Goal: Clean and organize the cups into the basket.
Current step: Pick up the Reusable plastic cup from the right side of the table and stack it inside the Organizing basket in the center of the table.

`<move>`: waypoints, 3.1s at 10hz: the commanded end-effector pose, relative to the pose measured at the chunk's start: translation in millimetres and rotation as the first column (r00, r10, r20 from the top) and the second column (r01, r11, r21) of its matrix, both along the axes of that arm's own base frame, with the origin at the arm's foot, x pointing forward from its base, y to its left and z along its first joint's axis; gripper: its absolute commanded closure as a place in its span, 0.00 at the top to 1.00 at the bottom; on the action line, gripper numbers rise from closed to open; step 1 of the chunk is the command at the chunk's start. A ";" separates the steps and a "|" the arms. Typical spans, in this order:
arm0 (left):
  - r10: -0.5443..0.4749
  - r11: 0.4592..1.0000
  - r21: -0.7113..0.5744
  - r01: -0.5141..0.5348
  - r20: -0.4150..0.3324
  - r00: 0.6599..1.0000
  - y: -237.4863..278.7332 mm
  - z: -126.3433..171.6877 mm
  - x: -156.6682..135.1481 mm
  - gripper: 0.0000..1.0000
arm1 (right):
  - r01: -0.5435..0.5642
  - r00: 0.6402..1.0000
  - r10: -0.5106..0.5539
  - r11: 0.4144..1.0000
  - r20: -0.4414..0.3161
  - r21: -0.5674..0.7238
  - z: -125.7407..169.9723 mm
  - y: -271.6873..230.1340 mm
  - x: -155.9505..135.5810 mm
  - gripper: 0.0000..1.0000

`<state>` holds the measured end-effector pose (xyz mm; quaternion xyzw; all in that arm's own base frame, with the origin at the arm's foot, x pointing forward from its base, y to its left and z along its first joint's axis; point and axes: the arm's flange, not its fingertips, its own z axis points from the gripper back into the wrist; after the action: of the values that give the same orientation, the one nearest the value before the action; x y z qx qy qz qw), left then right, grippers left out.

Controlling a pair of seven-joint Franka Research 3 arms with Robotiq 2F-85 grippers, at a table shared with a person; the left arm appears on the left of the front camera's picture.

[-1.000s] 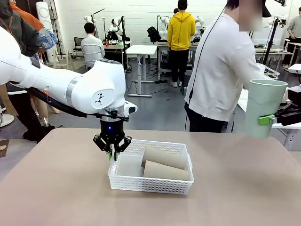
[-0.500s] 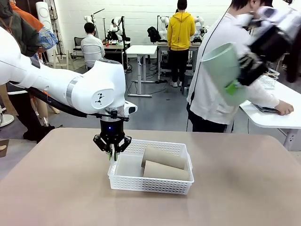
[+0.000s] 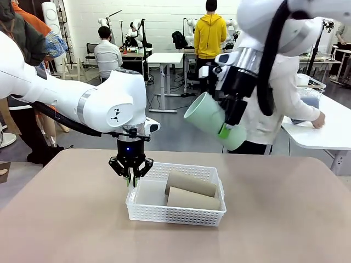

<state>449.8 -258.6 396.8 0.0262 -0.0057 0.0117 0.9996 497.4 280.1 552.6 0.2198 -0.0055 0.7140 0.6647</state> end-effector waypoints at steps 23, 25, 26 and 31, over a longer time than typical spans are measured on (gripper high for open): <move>0.012 1.000 0.000 -0.012 0.006 1.000 -1.9 0.6 -0.8 0.00 | -0.032 0.997 0.038 0.996 0.065 -0.083 -169.2 44.7 -19.7 0.81; 0.012 1.000 0.000 -0.012 0.006 1.000 -1.9 0.6 -0.8 0.00 | -0.043 0.997 0.047 0.997 0.056 -0.069 -168.8 44.6 -18.6 0.85; 0.012 1.000 0.000 -0.012 0.006 1.000 -1.9 0.6 -0.8 0.00 | -0.054 0.996 0.058 0.997 0.064 -0.059 -166.0 44.5 -19.4 1.00; 0.012 1.000 0.000 -0.012 0.006 1.000 -1.9 0.6 -0.8 0.00 | -0.041 0.988 0.037 0.999 0.147 0.029 -123.9 20.5 -24.2 1.00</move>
<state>449.8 -258.5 396.7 0.0262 -0.0057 0.0118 0.9996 481.9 319.2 407.3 0.1719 -0.0271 0.7391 0.6507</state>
